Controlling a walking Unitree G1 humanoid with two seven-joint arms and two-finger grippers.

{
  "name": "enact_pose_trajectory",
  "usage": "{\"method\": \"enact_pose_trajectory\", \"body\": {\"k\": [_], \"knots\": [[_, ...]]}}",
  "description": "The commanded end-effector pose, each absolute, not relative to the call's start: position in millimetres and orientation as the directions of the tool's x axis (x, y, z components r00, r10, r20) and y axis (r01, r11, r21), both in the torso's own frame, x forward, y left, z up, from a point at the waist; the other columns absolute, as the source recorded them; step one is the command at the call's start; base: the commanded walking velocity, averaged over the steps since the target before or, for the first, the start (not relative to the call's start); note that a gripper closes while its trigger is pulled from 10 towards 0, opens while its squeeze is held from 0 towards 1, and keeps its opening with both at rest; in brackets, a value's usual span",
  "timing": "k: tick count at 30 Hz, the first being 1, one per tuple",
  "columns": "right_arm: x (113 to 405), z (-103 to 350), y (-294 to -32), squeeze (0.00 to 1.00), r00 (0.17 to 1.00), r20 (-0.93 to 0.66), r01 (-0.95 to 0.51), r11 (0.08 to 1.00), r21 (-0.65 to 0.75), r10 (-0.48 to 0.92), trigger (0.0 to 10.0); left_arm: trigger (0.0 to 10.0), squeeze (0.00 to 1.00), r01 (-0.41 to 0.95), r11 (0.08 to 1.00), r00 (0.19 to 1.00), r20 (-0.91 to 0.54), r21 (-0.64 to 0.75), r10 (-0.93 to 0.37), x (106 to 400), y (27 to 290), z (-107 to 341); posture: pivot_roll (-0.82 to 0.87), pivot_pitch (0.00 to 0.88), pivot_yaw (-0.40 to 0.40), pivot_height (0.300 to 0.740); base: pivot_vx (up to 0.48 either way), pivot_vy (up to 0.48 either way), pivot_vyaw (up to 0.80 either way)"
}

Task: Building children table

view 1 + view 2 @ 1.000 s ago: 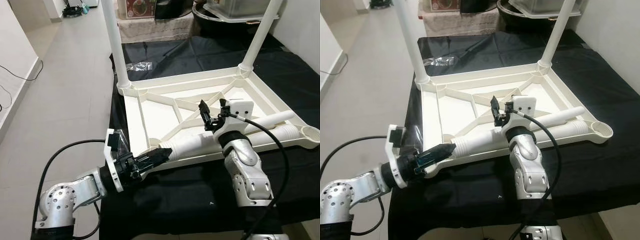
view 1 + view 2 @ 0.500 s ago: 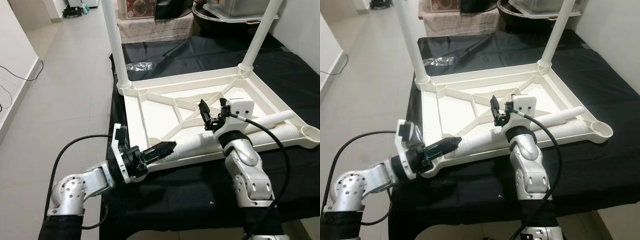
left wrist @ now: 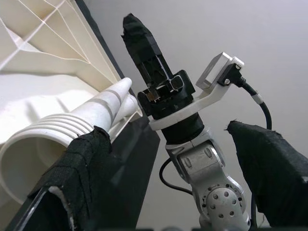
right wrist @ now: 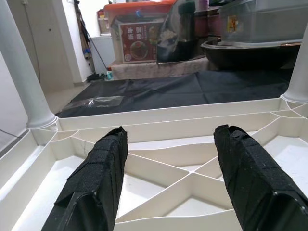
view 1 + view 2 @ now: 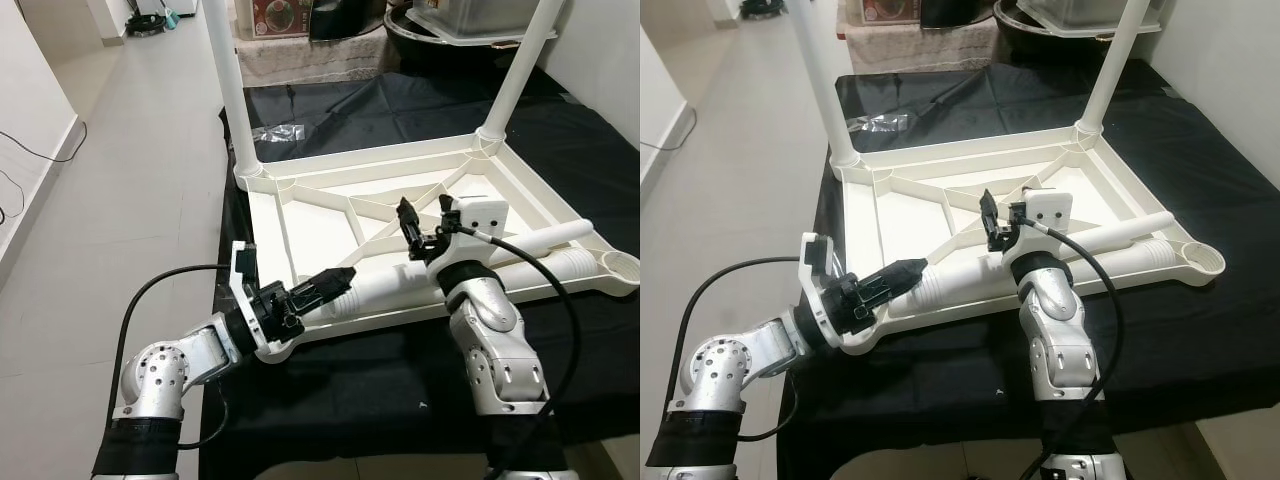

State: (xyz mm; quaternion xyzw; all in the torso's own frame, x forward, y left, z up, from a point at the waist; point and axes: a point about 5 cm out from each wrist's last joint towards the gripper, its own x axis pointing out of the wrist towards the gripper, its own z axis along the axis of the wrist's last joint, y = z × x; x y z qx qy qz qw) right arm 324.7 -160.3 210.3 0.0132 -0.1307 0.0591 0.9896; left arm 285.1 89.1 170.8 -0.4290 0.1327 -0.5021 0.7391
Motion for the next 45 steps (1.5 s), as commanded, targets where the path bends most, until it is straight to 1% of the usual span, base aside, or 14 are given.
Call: {"method": "enact_pose_trajectory", "body": {"k": [1,13,16,17,18,20,23,28,35,37,38,40,41,45], "knots": [[322,206,-160,0.00,0.964,0.239,-0.125,0.992,0.016,0.117,10.0,10.0,0.00,0.594,0.149,0.465,0.187,-0.790,-0.865,285,85,160,0.02,0.198,0.003,0.740,0.000,0.000,0.00],[315,207,-161,0.00,0.966,0.233,-0.120,0.993,0.018,0.113,10.0,10.0,0.00,0.550,0.181,0.490,0.139,-0.816,-0.860,283,79,147,0.02,0.246,0.007,0.740,0.000,0.000,0.00],[313,206,-162,0.00,0.967,0.229,-0.121,0.993,0.017,0.113,10.0,10.0,0.00,0.544,0.218,0.512,0.115,-0.810,-0.851,285,80,146,0.01,0.258,0.007,0.740,0.000,0.000,0.00],[313,206,-162,0.00,0.967,0.227,-0.121,0.993,0.017,0.114,10.0,10.0,0.00,0.541,0.246,0.525,0.094,-0.804,-0.846,288,80,145,0.01,0.260,0.006,0.740,0.000,0.000,0.00],[313,206,-162,0.00,0.967,0.227,-0.121,0.993,0.017,0.114,10.0,10.0,0.00,0.541,0.246,0.525,0.094,-0.804,-0.846,288,80,145,0.01,0.260,0.006,0.740,0.000,0.000,0.00],[313,206,-162,0.00,0.968,0.224,-0.122,0.992,0.017,0.115,10.0,10.0,0.00,0.534,0.294,0.545,0.057,-0.793,-0.837,292,80,144,0.02,0.263,0.005,0.740,0.000,0.000,0.00],[313,206,-161,0.00,0.968,0.221,-0.123,0.992,0.016,0.116,10.0,10.0,0.00,0.537,0.313,0.553,0.047,-0.783,-0.832,295,82,144,0.02,0.261,0.004,0.740,0.000,0.000,0.00],[315,207,-161,0.00,0.968,0.221,-0.122,0.992,0.017,0.116,10.0,10.0,0.00,0.559,0.305,0.549,0.069,-0.771,-0.833,295,87,153,0.02,0.255,0.000,0.740,0.000,0.000,0.00],[318,207,-160,0.00,0.968,0.219,-0.131,0.991,0.022,0.123,10.0,10.0,0.00,0.632,0.255,0.511,0.147,-0.732,-0.847,290,92,174,0.03,0.238,-0.007,0.740,0.000,0.000,0.00],[319,209,-158,0.00,0.966,0.226,-0.138,0.990,0.026,0.129,10.0,10.0,0.00,0.651,0.297,0.523,0.130,-0.698,-0.842,289,95,179,0.03,0.233,-0.010,0.740,0.000,0.000,0.00],[319,209,-158,0.00,0.966,0.226,-0.138,0.990,0.026,0.129,10.0,10.0,0.00,0.651,0.297,0.523,0.130,-0.698,-0.842,289,95,179,0.03,0.233,-0.010,0.740,0.000,0.000,0.00],[320,208,-158,0.00,0.965,0.230,-0.135,0.990,0.034,0.124,10.0,10.0,0.00,0.666,0.367,0.547,0.091,-0.649,-0.832,287,95,182,0.04,0.223,-0.026,0.740,0.000,0.000,0.00],[320,208,-158,0.00,0.965,0.230,-0.135,0.990,0.036,0.123,10.0,10.0,0.00,0.674,0.387,0.553,0.082,-0.629,-0.829,285,95,183,0.04,0.223,-0.026,0.740,0.000,0.000,0.00],[321,209,-155,0.00,0.964,0.232,-0.143,0.989,0.037,0.131,10.0,10.0,0.00,0.686,0.406,0.562,0.085,-0.603,-0.823,281,97,186,0.03,0.218,-0.033,0.740,0.000,0.000,0.00]]}}
